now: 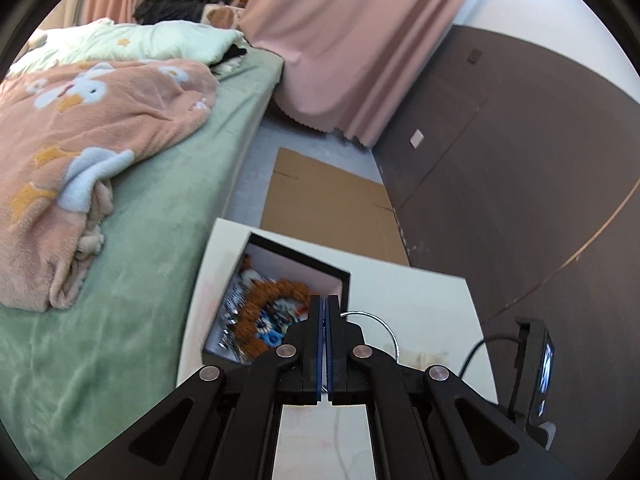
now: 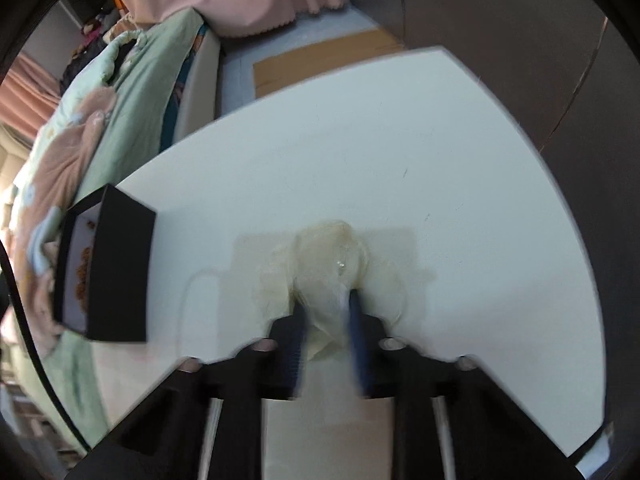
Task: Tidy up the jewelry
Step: 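Drop the hoop into the box with the left tool while the right tool grasps the cream pouch, then lower the cream pouch into the box with the right tool and open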
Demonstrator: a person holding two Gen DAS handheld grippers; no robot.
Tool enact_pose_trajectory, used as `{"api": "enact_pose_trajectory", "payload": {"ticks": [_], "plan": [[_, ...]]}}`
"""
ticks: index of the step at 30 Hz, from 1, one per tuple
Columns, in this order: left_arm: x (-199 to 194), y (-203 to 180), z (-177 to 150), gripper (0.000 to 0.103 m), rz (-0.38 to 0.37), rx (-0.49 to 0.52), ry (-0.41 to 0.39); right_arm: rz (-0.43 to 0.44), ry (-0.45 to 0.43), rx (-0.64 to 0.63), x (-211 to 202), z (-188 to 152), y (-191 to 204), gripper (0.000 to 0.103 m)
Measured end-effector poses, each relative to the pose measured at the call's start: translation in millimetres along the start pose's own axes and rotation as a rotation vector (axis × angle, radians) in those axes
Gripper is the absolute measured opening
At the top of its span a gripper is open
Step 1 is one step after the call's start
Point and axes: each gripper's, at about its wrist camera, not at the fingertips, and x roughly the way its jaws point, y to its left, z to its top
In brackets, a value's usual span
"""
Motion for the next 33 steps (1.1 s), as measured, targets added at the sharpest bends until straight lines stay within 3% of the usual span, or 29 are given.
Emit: {"api": "enact_pose_trajectory", "payload": {"ticks": [8, 13, 14, 15, 16, 17, 18, 26, 30, 31, 33], "plan": [[4, 19, 16, 0.000, -0.012, -0.062, -0.035, 0.160, -0.094, 0.031, -29, 6, 5, 0.004], [21, 30, 27, 0.005, -0.084, -0.150, 0.031, 0.285, -0.148, 0.043, -46, 12, 10, 0.004], [25, 32, 29, 0.014, -0.096, -0.168, 0.051, 0.326, -0.163, 0.043, -51, 14, 11, 0.004], [28, 35, 31, 0.033, -0.097, -0.181, 0.061, 0.348, -0.172, 0.042, -51, 16, 16, 0.004], [29, 37, 33, 0.046, -0.091, -0.191, 0.054, 0.378, -0.186, 0.038, -54, 17, 19, 0.004], [27, 40, 34, 0.067, -0.084, -0.198, 0.036, 0.412, -0.202, 0.032, -58, 18, 23, 0.004], [25, 41, 35, 0.075, -0.080, -0.205, 0.017, 0.440, -0.215, 0.025, -60, 19, 27, 0.004], [11, 57, 43, 0.075, -0.069, -0.252, -0.027, 0.653, -0.284, -0.053, -79, 14, 67, 0.004], [3, 60, 42, 0.076, -0.060, -0.251, -0.039, 0.690, -0.289, -0.097, -80, 6, 86, 0.004], [2, 60, 41, 0.076, -0.057, -0.248, -0.042, 0.652, -0.288, -0.112, -78, 3, 93, 0.009], [1, 58, 38, 0.075, -0.048, -0.233, -0.041, 0.605, -0.253, -0.140, -71, 3, 101, 0.047]]}}
